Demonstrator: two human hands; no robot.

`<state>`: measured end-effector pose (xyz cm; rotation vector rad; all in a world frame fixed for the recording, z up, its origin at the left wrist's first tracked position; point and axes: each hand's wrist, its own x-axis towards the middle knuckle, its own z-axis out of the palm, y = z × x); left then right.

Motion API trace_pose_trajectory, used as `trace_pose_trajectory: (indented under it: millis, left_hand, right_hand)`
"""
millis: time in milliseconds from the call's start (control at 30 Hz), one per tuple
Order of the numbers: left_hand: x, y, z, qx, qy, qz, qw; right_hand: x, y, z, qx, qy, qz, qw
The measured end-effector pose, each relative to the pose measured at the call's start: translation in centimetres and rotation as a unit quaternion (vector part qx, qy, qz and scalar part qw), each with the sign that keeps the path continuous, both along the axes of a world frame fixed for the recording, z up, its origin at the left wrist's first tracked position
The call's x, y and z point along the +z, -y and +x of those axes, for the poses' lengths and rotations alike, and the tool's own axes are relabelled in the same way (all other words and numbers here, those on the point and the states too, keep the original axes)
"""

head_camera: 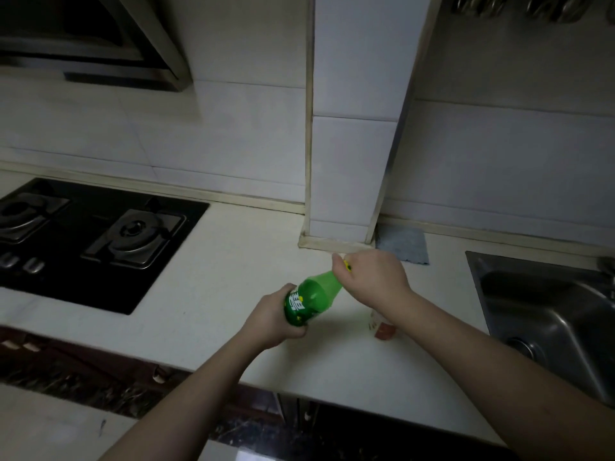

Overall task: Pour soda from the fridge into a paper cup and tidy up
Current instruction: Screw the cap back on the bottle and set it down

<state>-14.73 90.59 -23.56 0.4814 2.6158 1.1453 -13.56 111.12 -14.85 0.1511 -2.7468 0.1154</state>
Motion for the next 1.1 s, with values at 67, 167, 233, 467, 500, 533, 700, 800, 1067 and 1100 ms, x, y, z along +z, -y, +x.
trace_pose_trajectory:
  millis: [67, 167, 233, 467, 500, 533, 700, 800, 1067, 1100]
  left_hand:
    - [0.1, -0.7, 0.2, 0.039, -0.030, -0.025, 0.998]
    - [0.4, -0.6, 0.2, 0.023, 0.015, 0.002, 1.000]
    - [0.5, -0.2, 0.2, -0.027, 0.049, 0.014, 0.998]
    - [0.9, -1.1, 0.9, -0.038, 0.056, -0.018, 0.998]
    - [0.8, -1.2, 1.0, -0.012, 0.047, -0.018, 0.999]
    - [0.7, -1.3, 1.2, 0.017, 0.038, -0.022, 0.999]
    - [0.6, -2.7, 2.2, 0.170, -0.066, -0.102, 0.978]
    - [0.1, -2.9, 2.4, 0.209, -0.153, -0.189, 0.947]
    - [-1.2, -1.4, 2.4, 0.212, -0.150, -0.155, 0.953]
    - [-1.2, -1.2, 2.6, 0.217, -0.125, -0.126, 0.960]
  right_hand:
    - [0.4, -0.2, -0.5, -0.070, 0.105, -0.027, 0.992]
    - [0.7, -1.1, -0.4, 0.040, 0.036, -0.049, 0.997]
    - [0.5, -2.2, -0.6, 0.209, -0.060, -0.018, 0.976]
    - [0.1, -3.6, -2.3, 0.291, -0.107, 0.008, 0.951]
    - [0.2, -3.3, -2.3, 0.261, -0.073, 0.003, 0.963]
    - [0.4, -2.9, -2.4, 0.224, -0.043, 0.000, 0.974]
    - [0.2, -2.1, -3.5, 0.063, 0.096, -0.041, 0.993]
    - [-0.8, -1.9, -4.1, 0.036, 0.140, -0.092, 0.985]
    - [-2.5, -1.5, -3.1, 0.041, 0.191, -0.232, 0.953]
    - [-2.7, -1.2, -3.0, 0.060, 0.188, -0.260, 0.945]
